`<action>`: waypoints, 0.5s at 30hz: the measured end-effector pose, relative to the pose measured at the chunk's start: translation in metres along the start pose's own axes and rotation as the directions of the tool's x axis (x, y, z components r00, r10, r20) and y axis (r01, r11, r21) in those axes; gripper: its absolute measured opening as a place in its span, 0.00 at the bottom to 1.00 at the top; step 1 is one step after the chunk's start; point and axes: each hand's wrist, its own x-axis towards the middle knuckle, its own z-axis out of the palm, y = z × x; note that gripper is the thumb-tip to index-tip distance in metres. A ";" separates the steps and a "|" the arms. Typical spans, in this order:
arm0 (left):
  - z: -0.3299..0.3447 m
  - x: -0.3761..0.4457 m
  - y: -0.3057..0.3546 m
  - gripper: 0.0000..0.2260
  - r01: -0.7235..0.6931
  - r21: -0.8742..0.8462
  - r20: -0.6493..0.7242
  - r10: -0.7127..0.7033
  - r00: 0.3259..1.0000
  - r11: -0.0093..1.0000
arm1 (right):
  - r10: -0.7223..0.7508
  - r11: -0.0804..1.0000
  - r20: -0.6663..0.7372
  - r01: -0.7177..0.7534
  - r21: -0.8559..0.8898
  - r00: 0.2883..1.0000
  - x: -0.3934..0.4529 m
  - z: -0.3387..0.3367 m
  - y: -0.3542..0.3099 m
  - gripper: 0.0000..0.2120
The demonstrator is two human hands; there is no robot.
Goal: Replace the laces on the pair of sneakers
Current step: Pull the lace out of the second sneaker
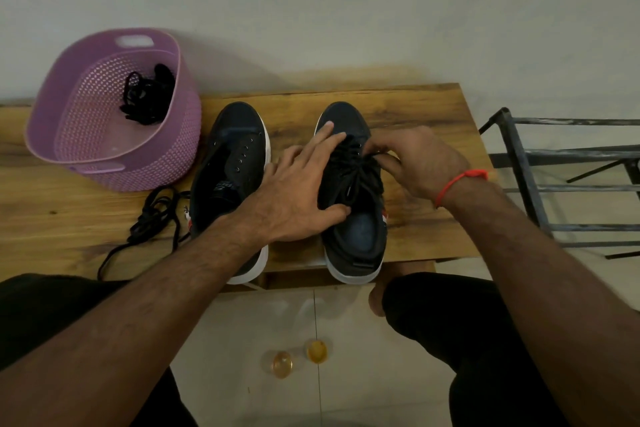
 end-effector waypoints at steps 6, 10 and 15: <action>0.000 0.010 -0.002 0.51 0.062 -0.008 0.100 -0.061 0.993 0.998 | 0.016 0.998 0.016 -0.017 0.056 1.000 -0.003 0.002 -0.007 0.04; 0.002 0.008 -0.003 0.50 0.081 0.038 0.058 -0.083 0.995 0.996 | 0.233 0.972 -0.076 -0.232 0.025 0.969 -0.001 0.006 -0.001 0.01; 0.000 -0.002 -0.006 0.52 0.103 0.010 0.077 -0.104 0.992 0.995 | 0.580 0.814 -0.223 -0.570 0.116 0.783 -0.006 -0.027 0.043 0.01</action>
